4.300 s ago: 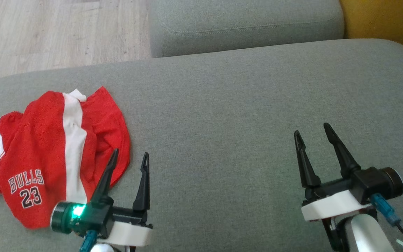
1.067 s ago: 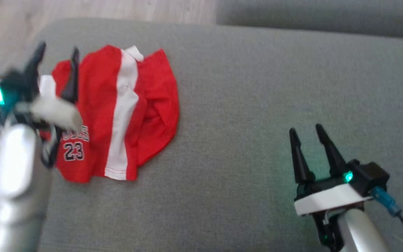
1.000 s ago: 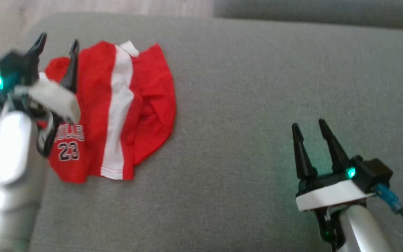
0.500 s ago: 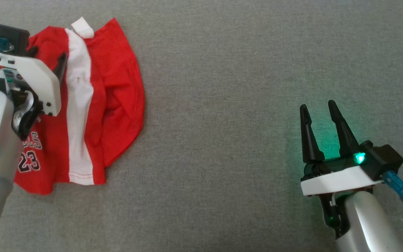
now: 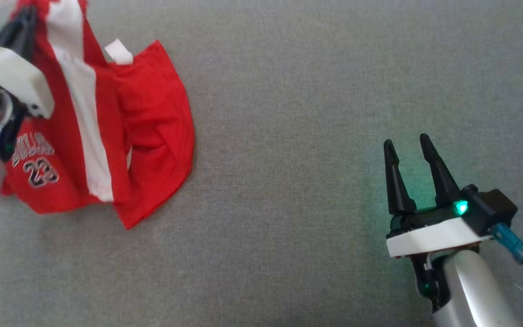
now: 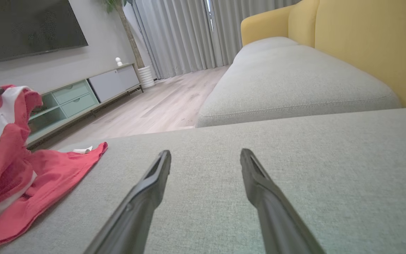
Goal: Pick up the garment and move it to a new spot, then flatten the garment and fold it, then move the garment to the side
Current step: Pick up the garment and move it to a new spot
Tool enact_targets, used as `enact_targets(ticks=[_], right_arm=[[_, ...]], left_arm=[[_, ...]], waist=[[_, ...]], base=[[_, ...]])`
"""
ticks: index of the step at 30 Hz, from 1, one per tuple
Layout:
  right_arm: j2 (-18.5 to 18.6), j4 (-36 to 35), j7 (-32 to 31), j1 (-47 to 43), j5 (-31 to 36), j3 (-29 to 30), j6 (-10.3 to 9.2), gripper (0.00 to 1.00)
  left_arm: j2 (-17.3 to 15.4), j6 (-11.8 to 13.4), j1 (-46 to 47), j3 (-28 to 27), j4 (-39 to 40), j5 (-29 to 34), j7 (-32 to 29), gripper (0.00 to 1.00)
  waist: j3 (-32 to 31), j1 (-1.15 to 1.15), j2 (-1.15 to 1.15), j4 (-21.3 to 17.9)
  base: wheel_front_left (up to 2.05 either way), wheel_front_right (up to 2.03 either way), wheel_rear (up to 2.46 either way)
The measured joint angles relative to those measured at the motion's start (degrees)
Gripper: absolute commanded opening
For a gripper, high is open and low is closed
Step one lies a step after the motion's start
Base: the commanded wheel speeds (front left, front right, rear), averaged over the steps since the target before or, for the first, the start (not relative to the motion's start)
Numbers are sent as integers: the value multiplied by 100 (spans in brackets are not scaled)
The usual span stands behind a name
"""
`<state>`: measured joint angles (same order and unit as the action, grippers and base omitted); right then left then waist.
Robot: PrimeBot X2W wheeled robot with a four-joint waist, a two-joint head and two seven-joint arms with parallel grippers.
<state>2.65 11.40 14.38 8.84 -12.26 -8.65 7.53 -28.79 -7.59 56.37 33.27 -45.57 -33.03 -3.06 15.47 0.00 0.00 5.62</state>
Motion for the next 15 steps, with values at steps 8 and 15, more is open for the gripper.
enact_targets(ticks=[8, 15], right_arm=[[0, 70, 0, -43, -131, -15, 0, 100], [-1, 70, 0, -146, -366, -32, 0, 100]], left_arm=[[-64, 54, 12, -148, 604, 5, 590, 0], [140, 264, -171, -287, 1870, -439, 604, 0]], waist=[[-392, 0, 0, 87], [-655, -1, 0, 52]], base=[[0, 0, 0], [0, 0, 0]])
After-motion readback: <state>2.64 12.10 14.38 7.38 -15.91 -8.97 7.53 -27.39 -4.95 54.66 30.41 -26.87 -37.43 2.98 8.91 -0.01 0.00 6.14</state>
